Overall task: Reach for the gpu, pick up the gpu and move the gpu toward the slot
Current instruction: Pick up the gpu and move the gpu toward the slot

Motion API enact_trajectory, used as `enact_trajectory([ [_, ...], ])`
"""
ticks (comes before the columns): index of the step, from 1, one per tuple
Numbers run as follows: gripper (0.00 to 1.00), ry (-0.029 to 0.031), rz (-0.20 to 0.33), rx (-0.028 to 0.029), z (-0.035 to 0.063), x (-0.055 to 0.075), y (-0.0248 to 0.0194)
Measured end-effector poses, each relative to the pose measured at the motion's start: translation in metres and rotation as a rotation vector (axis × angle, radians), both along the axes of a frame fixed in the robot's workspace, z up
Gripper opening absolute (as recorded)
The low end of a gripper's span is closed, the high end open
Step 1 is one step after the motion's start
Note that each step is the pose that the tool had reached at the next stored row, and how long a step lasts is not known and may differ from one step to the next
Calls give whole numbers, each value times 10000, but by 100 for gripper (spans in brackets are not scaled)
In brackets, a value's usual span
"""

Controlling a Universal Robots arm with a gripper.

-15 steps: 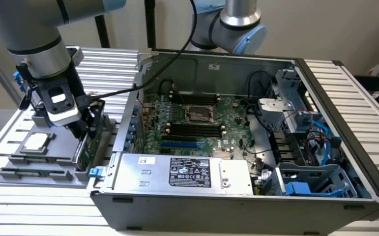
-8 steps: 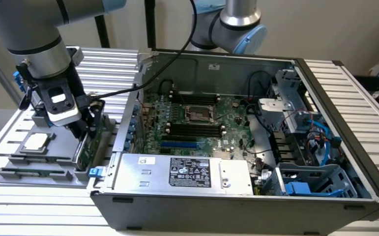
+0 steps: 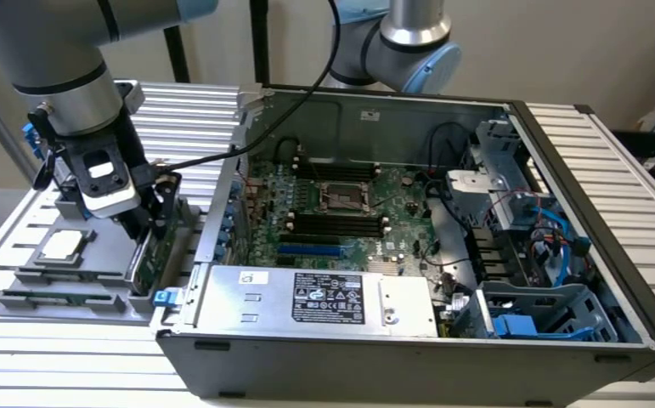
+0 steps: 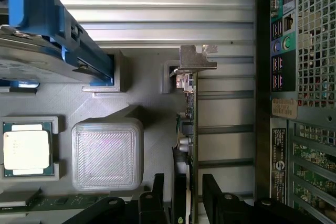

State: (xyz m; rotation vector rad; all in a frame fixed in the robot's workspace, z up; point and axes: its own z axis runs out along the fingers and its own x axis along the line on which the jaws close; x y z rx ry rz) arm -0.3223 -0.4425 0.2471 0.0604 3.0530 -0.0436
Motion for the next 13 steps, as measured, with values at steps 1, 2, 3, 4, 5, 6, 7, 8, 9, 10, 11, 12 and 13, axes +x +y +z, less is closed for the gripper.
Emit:
enact_trajectory([
  [1,42,0,0,-1,0,0,0],
  [2,42,0,1,0,0,0,0],
  [3,42,1,0,-1,0,0,0],
  [4,42,1,0,-1,0,0,0],
  [5,42,1,1,-1,0,0,0],
  [6,42,1,0,-1,0,0,0],
  [7,42,1,0,0,0,0,0],
  [8,42,1,1,-1,0,0,0],
  [9,42,1,0,-1,0,0,0],
  [10,42,1,0,-1,0,0,0],
  [11,42,1,1,-1,0,0,0],
  [12,42,1,0,-1,1,0,0],
  [13,42,0,1,-1,0,0,0],
])
